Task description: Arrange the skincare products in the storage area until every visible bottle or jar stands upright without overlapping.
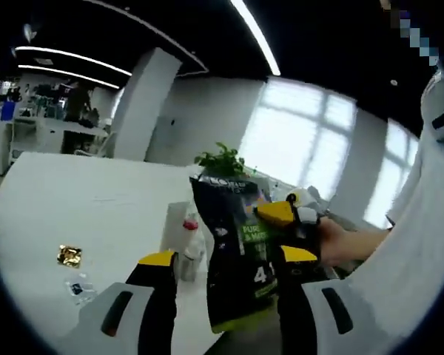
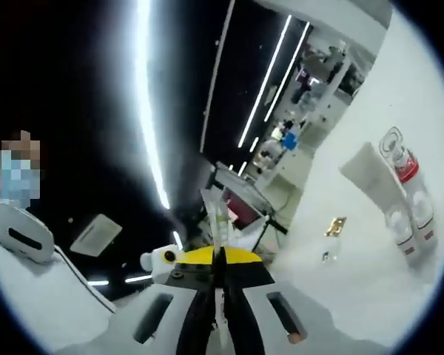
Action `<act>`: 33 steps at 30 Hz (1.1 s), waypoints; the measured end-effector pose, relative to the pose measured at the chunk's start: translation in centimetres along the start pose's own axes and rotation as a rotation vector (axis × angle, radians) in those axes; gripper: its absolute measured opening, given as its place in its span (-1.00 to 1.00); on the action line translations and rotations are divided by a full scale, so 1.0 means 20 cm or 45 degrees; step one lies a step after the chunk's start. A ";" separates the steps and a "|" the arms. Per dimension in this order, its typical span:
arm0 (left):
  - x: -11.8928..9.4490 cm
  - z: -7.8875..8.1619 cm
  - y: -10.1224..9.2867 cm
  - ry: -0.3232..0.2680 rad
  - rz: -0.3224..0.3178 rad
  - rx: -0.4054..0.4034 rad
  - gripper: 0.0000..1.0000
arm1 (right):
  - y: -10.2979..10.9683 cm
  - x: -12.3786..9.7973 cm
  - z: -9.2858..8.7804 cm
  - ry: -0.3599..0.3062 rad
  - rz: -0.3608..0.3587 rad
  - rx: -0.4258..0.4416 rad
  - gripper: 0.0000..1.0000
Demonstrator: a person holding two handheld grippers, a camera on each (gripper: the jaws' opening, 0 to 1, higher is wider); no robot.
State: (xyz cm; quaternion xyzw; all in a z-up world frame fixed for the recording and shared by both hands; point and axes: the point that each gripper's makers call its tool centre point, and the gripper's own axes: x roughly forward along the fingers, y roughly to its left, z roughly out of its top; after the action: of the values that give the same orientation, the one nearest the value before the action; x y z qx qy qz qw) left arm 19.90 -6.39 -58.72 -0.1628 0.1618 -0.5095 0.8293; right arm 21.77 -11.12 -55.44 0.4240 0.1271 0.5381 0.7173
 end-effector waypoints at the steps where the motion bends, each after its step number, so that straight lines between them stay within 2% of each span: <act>1: 0.00 -0.01 -0.03 0.005 -0.049 -0.010 -0.06 | 0.03 0.01 0.00 0.006 0.032 -0.004 -0.98; 5: 0.01 0.01 -0.10 -0.058 -0.156 -0.111 -0.34 | 0.12 0.04 -0.01 0.006 0.142 0.028 -0.98; 6: 0.01 0.02 -0.11 -0.081 -0.180 -0.127 -0.46 | 0.13 0.04 -0.01 0.005 0.155 0.040 -0.98; 8: 0.01 0.05 -0.13 -0.134 -0.215 -0.153 -0.57 | 0.12 0.05 -0.01 0.004 0.148 0.037 -0.98; 9: 0.02 0.05 -0.10 -0.129 -0.174 -0.151 -0.57 | 0.12 0.05 0.01 -0.012 0.147 0.047 -0.98; 11: 0.02 0.05 -0.06 -0.143 -0.114 -0.151 -0.67 | 0.07 0.04 0.01 -0.015 0.081 0.049 -0.98; 12: 0.01 0.05 -0.06 -0.153 -0.103 -0.153 -0.85 | 0.02 0.04 0.02 -0.010 0.024 0.045 -0.98; 13: 0.01 0.05 -0.06 -0.160 -0.101 -0.199 -0.94 | -0.01 0.03 0.02 0.004 -0.013 0.012 -0.97; 14: 0.02 0.05 -0.04 -0.173 -0.074 -0.207 -0.94 | 0.02 0.04 0.02 -0.010 0.019 0.032 -0.97; 16: 0.03 0.06 -0.03 -0.216 -0.046 -0.247 -0.95 | 0.01 0.05 0.05 -0.058 -0.003 0.027 -0.96; 18: 0.04 0.07 -0.02 -0.268 -0.028 -0.337 -0.96 | -0.02 0.06 0.08 -0.124 -0.046 0.016 -0.90; 21: 0.05 0.11 0.00 -0.375 0.025 -0.387 -0.96 | -0.03 0.08 0.02 -0.077 -0.048 0.034 -0.76; 22: 0.04 0.13 0.01 -0.410 0.041 -0.420 -0.97 | -0.04 0.09 -0.03 -0.025 -0.073 0.023 -0.69; 23: 0.04 0.14 0.02 -0.443 0.040 -0.453 -0.97 | -0.04 0.09 -0.07 0.014 -0.084 0.022 -0.66; 24: 0.03 0.16 0.03 -0.483 0.041 -0.493 -0.97 | -0.04 0.09 -0.09 0.024 -0.094 0.015 -0.72; 26: 0.03 0.14 0.04 -0.466 0.057 -0.506 -0.97 | -0.03 0.10 -0.12 0.008 -0.099 0.002 -0.83; 29: 0.03 0.12 0.06 -0.437 0.097 -0.496 -0.97 | -0.08 0.08 -0.12 0.006 -0.179 0.021 -0.87; 30: 0.03 0.11 0.06 -0.424 0.115 -0.487 -0.97 | -0.09 0.08 -0.13 0.012 -0.200 -0.014 -0.93; 33: 0.04 0.09 0.06 -0.403 0.145 -0.462 -0.97 | -0.11 0.07 -0.14 0.012 -0.230 0.065 -0.97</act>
State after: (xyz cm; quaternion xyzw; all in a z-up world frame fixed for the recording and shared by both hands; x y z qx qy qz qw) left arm 21.97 -6.32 -57.76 -0.3775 0.1276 -0.3927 0.8289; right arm 22.00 -8.67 -58.49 0.4263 0.1820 0.4698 0.7513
